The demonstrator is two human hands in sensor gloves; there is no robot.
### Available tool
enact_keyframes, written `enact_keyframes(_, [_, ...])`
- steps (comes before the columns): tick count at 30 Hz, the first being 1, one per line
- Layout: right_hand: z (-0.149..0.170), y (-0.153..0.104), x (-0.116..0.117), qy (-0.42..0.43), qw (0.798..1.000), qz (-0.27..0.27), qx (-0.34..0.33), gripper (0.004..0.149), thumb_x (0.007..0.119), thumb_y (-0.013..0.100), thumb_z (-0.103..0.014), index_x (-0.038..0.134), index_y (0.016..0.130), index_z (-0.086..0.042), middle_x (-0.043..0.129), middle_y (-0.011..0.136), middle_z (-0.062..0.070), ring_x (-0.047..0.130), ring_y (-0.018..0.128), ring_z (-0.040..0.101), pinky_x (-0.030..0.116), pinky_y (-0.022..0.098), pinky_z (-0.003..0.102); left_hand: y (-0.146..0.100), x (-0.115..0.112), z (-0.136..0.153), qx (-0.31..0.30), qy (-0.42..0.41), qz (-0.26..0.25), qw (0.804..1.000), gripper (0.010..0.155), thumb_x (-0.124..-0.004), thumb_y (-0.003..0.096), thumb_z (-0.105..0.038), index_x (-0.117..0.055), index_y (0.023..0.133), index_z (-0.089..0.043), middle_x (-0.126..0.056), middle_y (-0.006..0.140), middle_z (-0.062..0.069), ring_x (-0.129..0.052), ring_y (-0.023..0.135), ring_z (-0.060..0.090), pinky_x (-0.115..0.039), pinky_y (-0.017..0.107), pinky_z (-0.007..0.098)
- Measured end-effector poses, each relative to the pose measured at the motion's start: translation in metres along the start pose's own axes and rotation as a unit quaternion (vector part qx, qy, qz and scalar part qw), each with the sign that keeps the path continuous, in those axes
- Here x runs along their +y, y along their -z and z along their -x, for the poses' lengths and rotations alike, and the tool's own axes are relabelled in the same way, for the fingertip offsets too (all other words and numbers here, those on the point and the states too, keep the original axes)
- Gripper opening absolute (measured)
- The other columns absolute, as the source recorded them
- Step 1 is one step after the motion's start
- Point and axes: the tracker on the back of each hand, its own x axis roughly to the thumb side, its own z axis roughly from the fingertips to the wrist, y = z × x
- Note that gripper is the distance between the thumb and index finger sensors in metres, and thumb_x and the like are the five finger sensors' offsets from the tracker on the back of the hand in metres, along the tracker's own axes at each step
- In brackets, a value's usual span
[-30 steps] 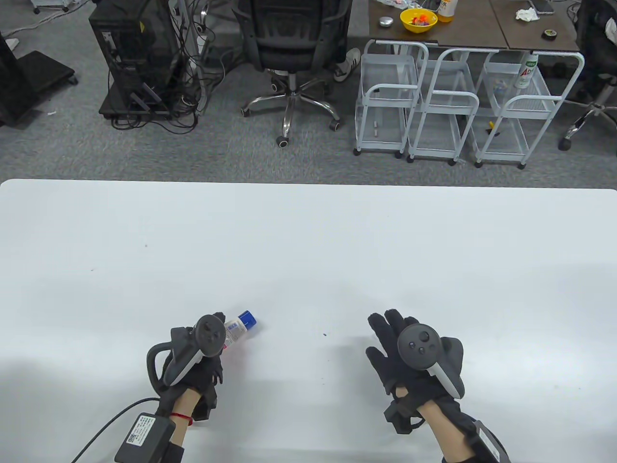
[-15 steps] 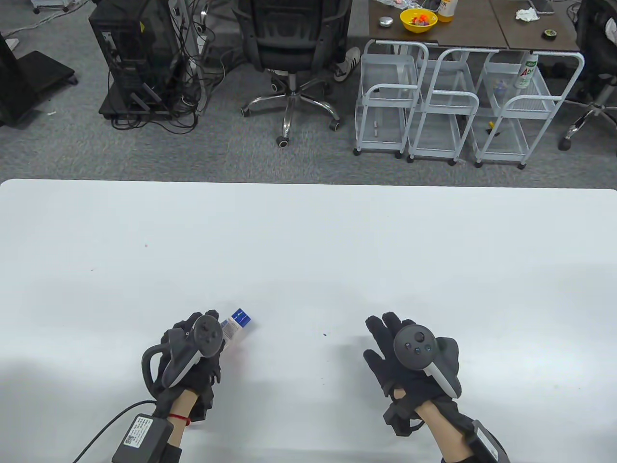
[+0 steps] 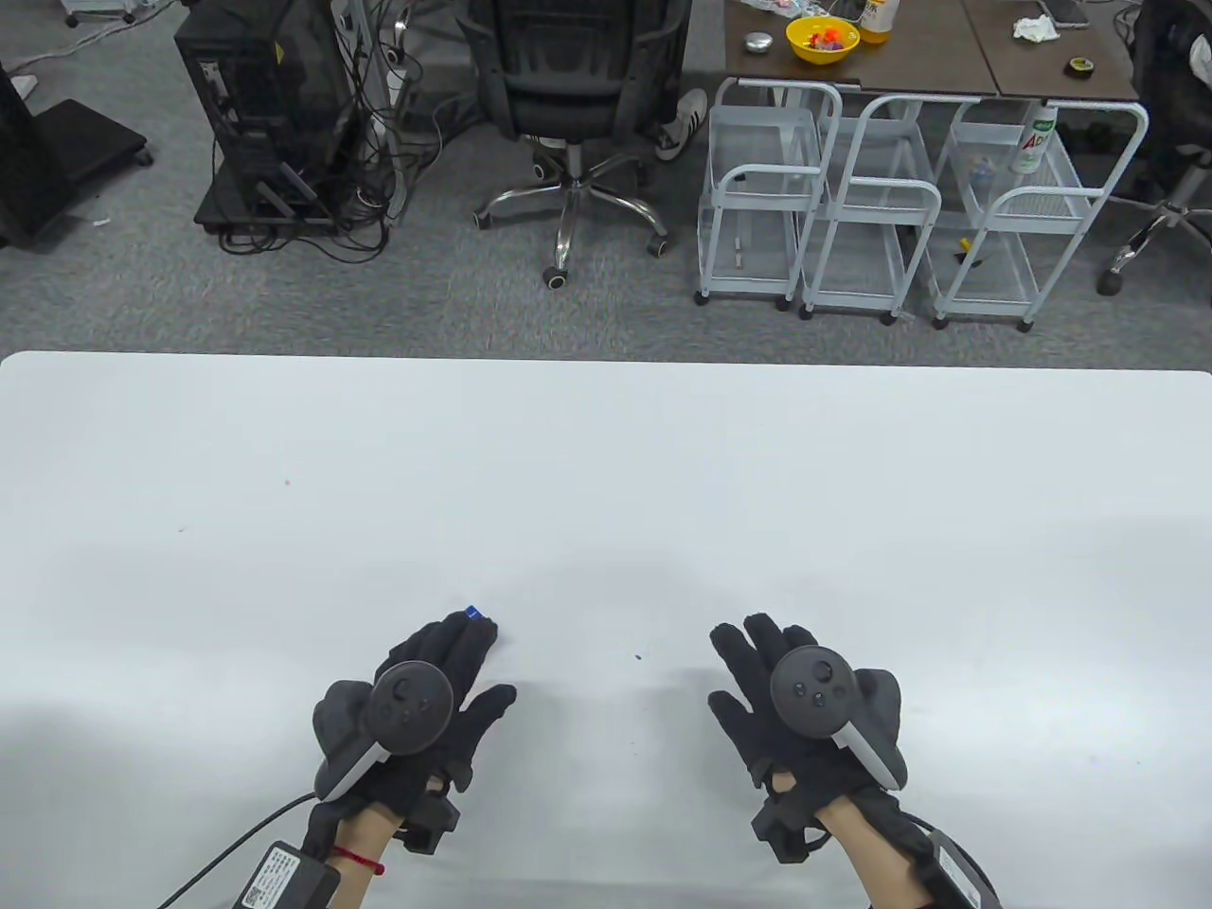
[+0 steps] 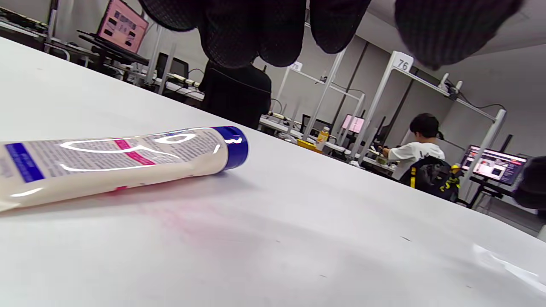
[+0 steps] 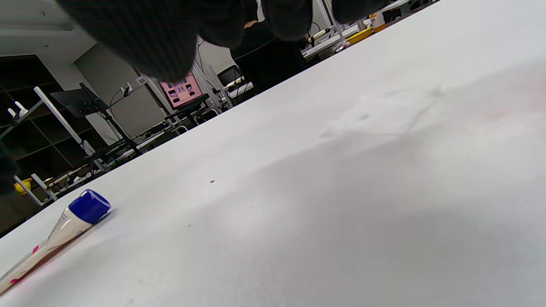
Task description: Squeeze hand cream onto cotton pad
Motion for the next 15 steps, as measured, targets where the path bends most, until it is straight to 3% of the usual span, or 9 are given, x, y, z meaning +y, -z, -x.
enact_keyframes(6, [-0.005, -0.003, 0.005, -0.004, 1.0, -0.012, -0.011, 0.069, 0.081, 0.044, -0.047, 0.057, 0.107, -0.035, 0.047, 0.115, 0.01, 0.038, 0.107, 0.054, 0.039, 0.07, 0.071, -0.006, 0.001, -0.013, -0.025, 0.042, 0.001, 0.999, 0.075, -0.063, 0.0389, -0.068, -0.05, 0.107, -0.039, -0.052, 0.12, 0.0, -0.058, 0.109, 0.035, -0.048, 0.076, 0.056])
enact_keyframes(15, [-0.012, -0.006, 0.013, 0.0, 0.999, -0.026, -0.032, 0.071, 0.077, 0.043, -0.052, 0.053, 0.108, -0.037, 0.044, 0.115, 0.009, 0.034, 0.108, 0.052, 0.036, 0.071, 0.071, -0.005, -0.003, -0.012, -0.023, 0.023, 0.018, 0.999, 0.076, -0.063, 0.039, -0.067, -0.048, 0.107, -0.038, -0.051, 0.12, 0.001, -0.058, 0.109, 0.037, -0.047, 0.076, 0.057])
